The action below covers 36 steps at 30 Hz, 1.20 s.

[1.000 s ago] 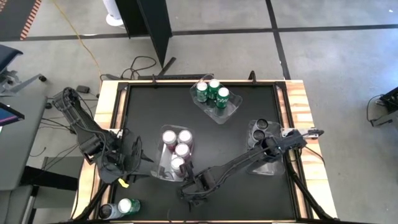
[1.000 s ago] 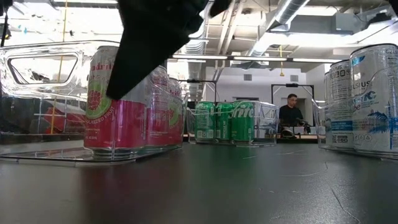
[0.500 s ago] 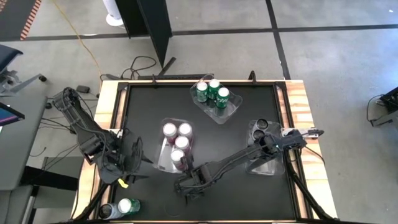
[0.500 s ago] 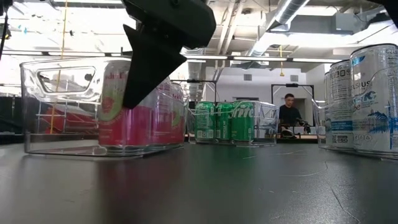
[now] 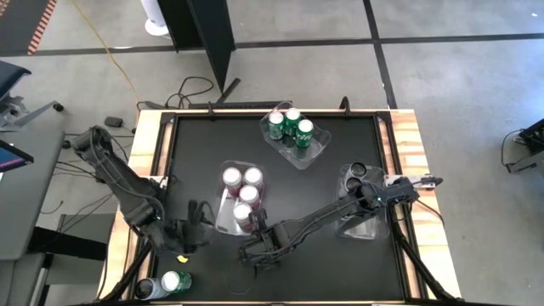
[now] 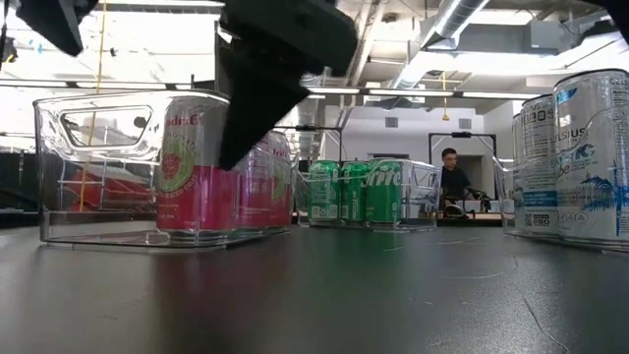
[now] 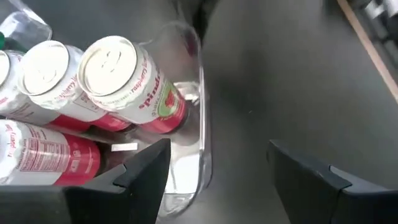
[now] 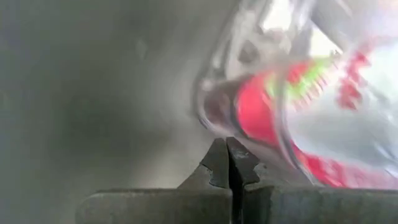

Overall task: Sort soda cans
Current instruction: Put the green soda can into the middle transparent bin

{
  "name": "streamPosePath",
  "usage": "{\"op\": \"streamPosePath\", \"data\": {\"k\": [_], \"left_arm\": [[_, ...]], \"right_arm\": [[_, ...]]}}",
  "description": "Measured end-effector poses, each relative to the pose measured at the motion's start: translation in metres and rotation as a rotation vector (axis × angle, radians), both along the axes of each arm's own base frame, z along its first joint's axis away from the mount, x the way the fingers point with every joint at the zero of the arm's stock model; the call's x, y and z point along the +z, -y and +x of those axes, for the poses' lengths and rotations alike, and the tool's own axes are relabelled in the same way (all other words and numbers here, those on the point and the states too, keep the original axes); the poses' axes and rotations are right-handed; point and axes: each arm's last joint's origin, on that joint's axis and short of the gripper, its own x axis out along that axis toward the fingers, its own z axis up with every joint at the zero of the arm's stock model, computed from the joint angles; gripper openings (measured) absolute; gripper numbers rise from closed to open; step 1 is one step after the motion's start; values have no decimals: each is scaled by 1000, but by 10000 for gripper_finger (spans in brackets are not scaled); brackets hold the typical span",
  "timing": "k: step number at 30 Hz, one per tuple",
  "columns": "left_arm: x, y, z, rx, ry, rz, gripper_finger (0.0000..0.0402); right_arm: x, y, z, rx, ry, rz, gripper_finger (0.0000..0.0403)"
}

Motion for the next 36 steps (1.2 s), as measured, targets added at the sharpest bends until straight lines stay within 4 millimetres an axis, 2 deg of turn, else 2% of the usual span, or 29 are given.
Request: {"op": "streamPosePath", "data": {"k": [6,11,17,23,36], "left_arm": [[-16,0,14,11,-62,97,258],[-24,-5,22,29,-123,102,258],[-26,-11,27,48,-153,85,258],[-27,-13,29,51,-190,29,258],[-27,-9,29,-3,-245,-65,258]], "right_arm": [[15,-9,-10,12,-41,-21,4],[28,-23,-17,37,-37,-10,6],[30,-33,-13,56,37,25,7],[32,-29,-4,44,109,29,7],[31,-7,3,2,84,12,8]]}}
